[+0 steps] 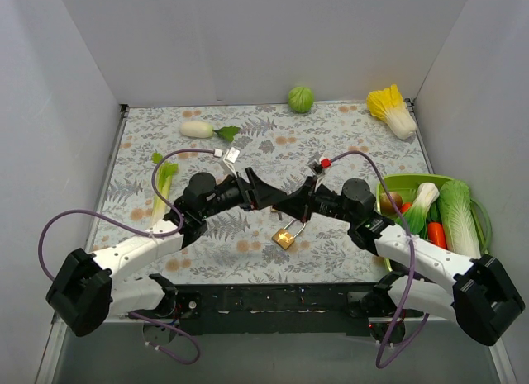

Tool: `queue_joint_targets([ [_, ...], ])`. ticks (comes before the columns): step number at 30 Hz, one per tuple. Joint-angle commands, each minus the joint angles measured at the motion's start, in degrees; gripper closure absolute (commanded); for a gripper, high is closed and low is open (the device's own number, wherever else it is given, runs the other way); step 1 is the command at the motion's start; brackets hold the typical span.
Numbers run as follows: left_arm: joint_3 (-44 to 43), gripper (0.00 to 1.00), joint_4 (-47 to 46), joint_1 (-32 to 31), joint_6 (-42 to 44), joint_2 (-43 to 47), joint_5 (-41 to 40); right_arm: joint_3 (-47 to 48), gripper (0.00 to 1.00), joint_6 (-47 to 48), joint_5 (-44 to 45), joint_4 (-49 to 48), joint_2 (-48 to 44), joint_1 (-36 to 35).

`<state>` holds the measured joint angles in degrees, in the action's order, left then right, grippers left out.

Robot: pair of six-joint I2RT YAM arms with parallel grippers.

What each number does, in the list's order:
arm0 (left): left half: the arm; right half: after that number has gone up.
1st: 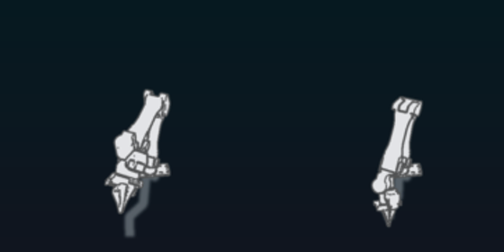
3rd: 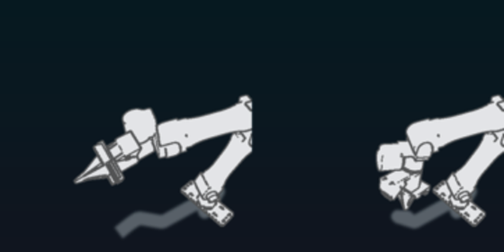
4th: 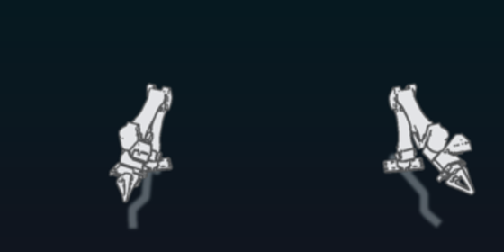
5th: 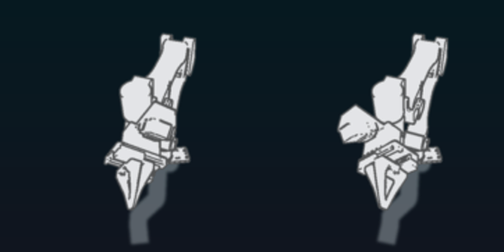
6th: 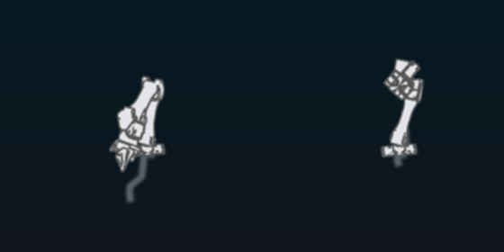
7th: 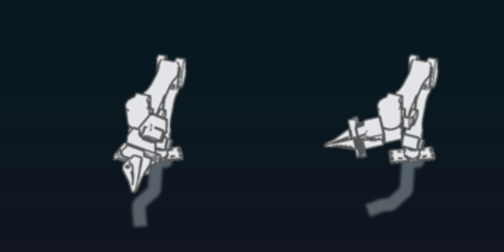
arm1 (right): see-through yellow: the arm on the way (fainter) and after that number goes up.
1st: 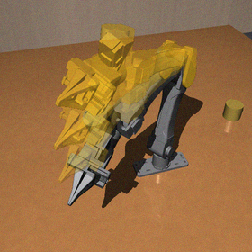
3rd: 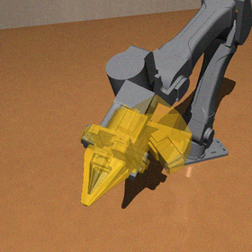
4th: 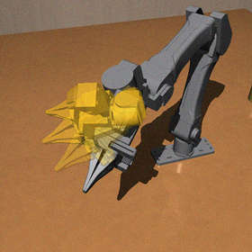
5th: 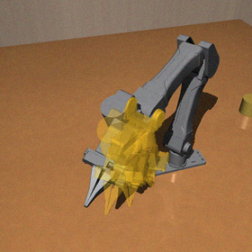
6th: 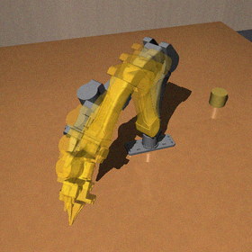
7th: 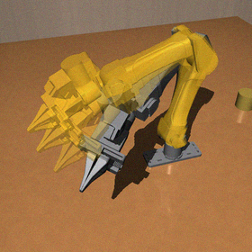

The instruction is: Unlock with the key

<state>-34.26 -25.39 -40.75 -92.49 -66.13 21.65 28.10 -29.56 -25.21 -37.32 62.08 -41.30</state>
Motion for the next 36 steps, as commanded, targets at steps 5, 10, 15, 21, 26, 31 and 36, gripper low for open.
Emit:
queue_joint_targets([
  [5,-0.5,0.02,0.8,8.1,4.8,-0.8,20.0,9.3,0.99,13.3,-22.1,22.5,-2.8,4.9],
  [10,-1.7,0.02,0.6,8.1,7.5,-3.3,33.9,12.0,0.99,16.8,-31.4,30.2,-4.3,5.7],
  [15,-0.2,0.02,-12.2,8.0,0.9,-6.1,46.5,13.1,0.99,15.4,-38.9,29.1,-5.0,5.7],
  [21,-3.9,0.04,-6.4,6.0,4.9,-7.3,52.7,14.1,0.99,15.1,-42.0,28.3,-5.5,5.8],
  [26,-4.6,0.13,-5.8,3.7,5.1,-8.1,53.7,14.6,0.99,13.8,-43.3,26.4,-5.2,5.9],
  [31,-3.1,0.33,-15.5,2.4,-1.4,-8.8,53.5,14.2,0.99,13.4,-44.3,26.0,-5.0,5.7],
  [36,-2.6,0.48,-18.2,2.0,-3.7,-9.3,52.5,13.7,0.99,13.1,-45.5,25.9,-4.9,5.8],
])
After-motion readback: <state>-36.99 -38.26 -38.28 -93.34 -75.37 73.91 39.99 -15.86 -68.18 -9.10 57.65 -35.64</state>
